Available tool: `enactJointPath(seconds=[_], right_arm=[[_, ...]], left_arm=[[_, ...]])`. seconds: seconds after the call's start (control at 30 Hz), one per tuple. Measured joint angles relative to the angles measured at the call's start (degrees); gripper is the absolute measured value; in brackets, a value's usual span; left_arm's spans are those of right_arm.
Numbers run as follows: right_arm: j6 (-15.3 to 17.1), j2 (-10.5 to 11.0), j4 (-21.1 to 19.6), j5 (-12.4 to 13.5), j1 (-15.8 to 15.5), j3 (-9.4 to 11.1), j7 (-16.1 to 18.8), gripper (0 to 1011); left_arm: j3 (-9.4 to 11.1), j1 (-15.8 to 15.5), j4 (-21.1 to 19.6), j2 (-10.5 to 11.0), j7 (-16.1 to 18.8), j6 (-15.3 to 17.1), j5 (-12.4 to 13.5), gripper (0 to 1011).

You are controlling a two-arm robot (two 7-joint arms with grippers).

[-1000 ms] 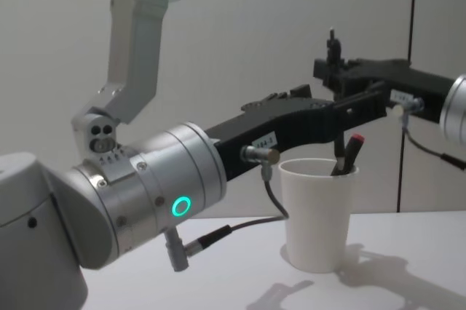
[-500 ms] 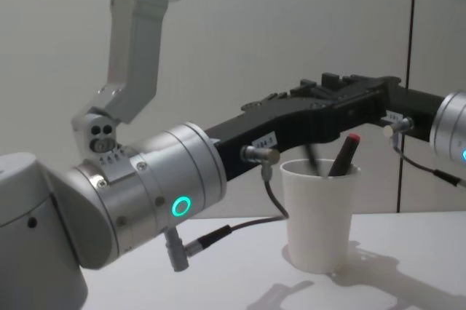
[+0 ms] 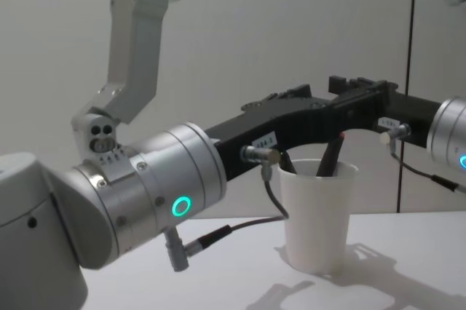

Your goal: Place the pen into the pen holder.

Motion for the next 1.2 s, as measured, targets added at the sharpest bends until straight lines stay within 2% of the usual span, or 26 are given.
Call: enactJointPath(seconds=[0.23, 0.67, 1.2], right_arm=[[0.2, 0.4, -0.9, 0.2, -0.3, 0.2, -0.3, 1002], [1.3, 2.4, -4.8, 0.6, -2.2, 1.5, -2.9, 1002], [3.5, 6.7, -12.2, 2.1, -7.1, 4.1, -8.3, 1002]], left_arm=[[0.0, 0.0, 0.0, 0.0, 0.0, 0.0, 0.0, 1001], [0.0, 0.0, 0.0, 0.0, 0.0, 0.0, 0.0, 1001], [0.0, 0.0, 0.0, 0.0, 0.0, 0.0, 0.0, 1001]])
